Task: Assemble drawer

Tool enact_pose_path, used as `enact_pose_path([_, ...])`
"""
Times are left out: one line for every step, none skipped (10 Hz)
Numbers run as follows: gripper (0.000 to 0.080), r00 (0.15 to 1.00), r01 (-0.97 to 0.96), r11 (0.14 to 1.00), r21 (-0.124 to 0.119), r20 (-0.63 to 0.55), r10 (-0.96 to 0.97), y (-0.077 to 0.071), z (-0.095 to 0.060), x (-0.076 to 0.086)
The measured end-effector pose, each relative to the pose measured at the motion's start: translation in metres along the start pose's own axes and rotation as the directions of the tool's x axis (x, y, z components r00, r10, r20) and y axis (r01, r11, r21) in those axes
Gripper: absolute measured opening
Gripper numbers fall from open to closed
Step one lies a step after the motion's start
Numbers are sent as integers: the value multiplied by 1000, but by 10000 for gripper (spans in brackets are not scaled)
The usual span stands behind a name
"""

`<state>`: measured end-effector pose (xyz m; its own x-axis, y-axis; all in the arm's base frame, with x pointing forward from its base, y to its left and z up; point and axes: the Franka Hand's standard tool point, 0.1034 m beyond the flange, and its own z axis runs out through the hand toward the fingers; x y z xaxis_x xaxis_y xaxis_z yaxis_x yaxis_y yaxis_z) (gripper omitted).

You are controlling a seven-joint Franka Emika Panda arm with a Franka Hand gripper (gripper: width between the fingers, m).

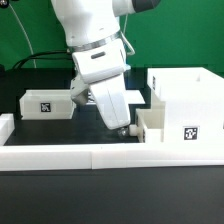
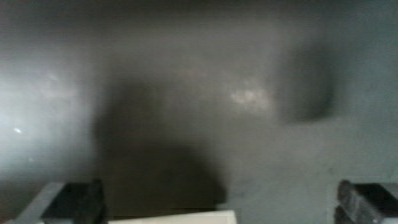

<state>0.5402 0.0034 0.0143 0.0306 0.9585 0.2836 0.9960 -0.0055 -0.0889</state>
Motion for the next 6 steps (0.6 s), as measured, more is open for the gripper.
enact_pose_path([648,1000,-7,1000,4,-2,7,-1,2,6])
enact_pose_path([648,1000,-14,1000,9,-3,14,-1,5,12])
enact_pose_path([648,1000,-11,1000,12,-2,11,-2,6,15])
enact_pose_path([648,1000,-22,1000,13,-2,22,-2,7,18])
enact_pose_path([648,1000,-30,999,13,-1,30,-2,7,18])
enact_pose_path([648,1000,-31,999,13,-1,31,-2,7,17])
